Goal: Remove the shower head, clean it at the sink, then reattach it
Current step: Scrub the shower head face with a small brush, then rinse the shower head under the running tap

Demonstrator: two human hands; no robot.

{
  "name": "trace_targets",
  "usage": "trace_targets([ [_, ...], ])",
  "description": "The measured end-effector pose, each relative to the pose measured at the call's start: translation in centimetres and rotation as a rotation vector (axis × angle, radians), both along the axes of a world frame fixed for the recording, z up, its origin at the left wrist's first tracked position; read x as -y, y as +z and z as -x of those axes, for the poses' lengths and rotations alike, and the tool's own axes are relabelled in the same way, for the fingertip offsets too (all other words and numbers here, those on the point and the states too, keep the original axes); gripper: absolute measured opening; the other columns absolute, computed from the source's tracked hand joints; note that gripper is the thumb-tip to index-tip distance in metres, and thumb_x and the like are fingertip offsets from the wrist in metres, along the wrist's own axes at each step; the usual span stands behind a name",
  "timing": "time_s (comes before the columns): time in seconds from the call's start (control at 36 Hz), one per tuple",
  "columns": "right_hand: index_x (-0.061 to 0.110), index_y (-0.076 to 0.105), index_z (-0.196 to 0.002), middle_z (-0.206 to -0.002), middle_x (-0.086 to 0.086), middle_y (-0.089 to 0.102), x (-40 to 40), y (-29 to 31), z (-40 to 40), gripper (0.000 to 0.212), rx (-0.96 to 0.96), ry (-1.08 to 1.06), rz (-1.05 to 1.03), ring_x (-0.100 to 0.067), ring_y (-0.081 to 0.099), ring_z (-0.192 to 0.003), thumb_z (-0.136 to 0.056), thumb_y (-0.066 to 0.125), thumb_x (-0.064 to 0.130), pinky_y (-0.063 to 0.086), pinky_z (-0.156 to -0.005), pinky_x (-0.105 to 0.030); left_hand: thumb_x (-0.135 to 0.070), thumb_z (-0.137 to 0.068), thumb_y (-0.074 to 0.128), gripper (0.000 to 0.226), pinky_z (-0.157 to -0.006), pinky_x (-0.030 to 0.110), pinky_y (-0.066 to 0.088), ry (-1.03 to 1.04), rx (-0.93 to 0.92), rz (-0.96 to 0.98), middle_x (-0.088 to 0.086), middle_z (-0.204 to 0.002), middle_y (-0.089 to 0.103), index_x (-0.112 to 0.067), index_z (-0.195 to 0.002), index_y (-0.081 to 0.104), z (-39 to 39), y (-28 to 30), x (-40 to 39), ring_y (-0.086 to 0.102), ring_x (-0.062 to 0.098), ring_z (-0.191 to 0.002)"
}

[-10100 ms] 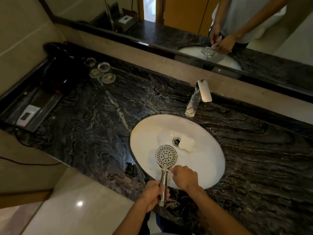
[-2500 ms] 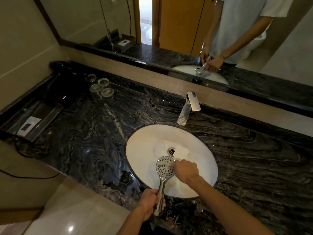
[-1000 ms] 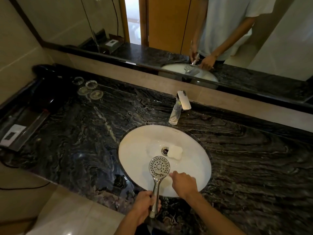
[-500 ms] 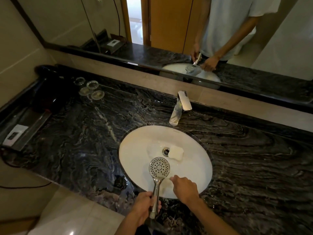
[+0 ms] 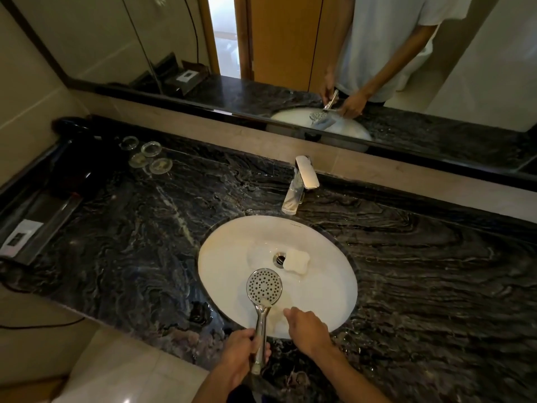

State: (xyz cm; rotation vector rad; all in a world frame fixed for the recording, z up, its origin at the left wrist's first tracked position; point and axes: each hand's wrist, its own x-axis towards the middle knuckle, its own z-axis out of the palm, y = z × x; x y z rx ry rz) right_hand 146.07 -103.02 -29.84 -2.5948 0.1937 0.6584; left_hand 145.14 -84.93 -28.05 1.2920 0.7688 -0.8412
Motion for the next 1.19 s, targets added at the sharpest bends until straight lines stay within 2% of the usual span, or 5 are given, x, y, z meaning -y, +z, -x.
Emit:
trace_targets([
  [0.17,0.029,0.041,-0.097,-0.066,0.006,0.054,0.7,2.7,-1.1,0.026,0.037,-0.149,-0.399,-0.006,0.049,-0.060,-0.095,0.053,0.052,0.036,-0.054,-0.023,0.020,-0.091,0.039,0.023,-0.055,0.038,0.050,0.003,0.012,-0.085,0.025,-0.064,0.061,0.015,-0.089,0.062,0.1,0.1,0.7,0.060,0.032,-0.056],
  [0.58,0.010,0.065,-0.107,-0.095,-0.009,0.059,10.0,4.5,0.8,0.012,0.289,-0.713,-0.616,-0.020,0.060,-0.077,-0.098,0.058,0.008,0.053,-0.067,-0.031,0.020,-0.091,0.041,0.017,-0.048,0.035,0.054,-0.023,0.040,-0.052,0.029,-0.071,0.063,0.018,-0.093,0.057,-1.2,0.8,4.9,0.061,0.035,-0.061],
  [0.72,0.005,0.065,-0.105,-0.093,-0.012,0.068,14.1,4.2,2.3,0.013,0.312,-0.928,-0.512,-0.023,0.065,-0.088,-0.092,0.065,0.004,0.053,-0.084,-0.036,0.018,-0.093,0.042,0.015,-0.051,0.036,0.055,-0.033,0.061,-0.026,0.029,-0.075,0.064,0.018,-0.093,0.058,-1.8,0.8,6.0,0.060,0.036,-0.065],
  [0.83,0.004,0.066,-0.093,-0.087,-0.009,0.068,16.6,3.4,3.2,0.006,0.292,-1.059,-0.409,-0.022,0.063,-0.082,-0.089,0.067,0.000,0.049,-0.068,-0.022,0.016,-0.093,0.043,0.015,-0.047,0.034,0.052,-0.075,0.084,-0.035,0.027,-0.068,0.063,0.018,-0.092,0.057,-2.1,0.9,6.3,0.057,0.034,-0.061],
  [1.19,0.006,0.075,-0.094,-0.088,-0.009,0.075,16.2,1.2,3.9,0.011,0.214,-0.907,-0.012,-0.014,0.064,-0.073,-0.086,0.076,0.013,0.053,-0.069,-0.026,0.016,-0.092,0.043,0.013,-0.048,0.034,0.051,-0.159,0.018,-0.025,0.027,-0.065,0.061,0.017,-0.091,0.056,-3.9,-0.1,4.0,0.057,0.030,-0.051],
])
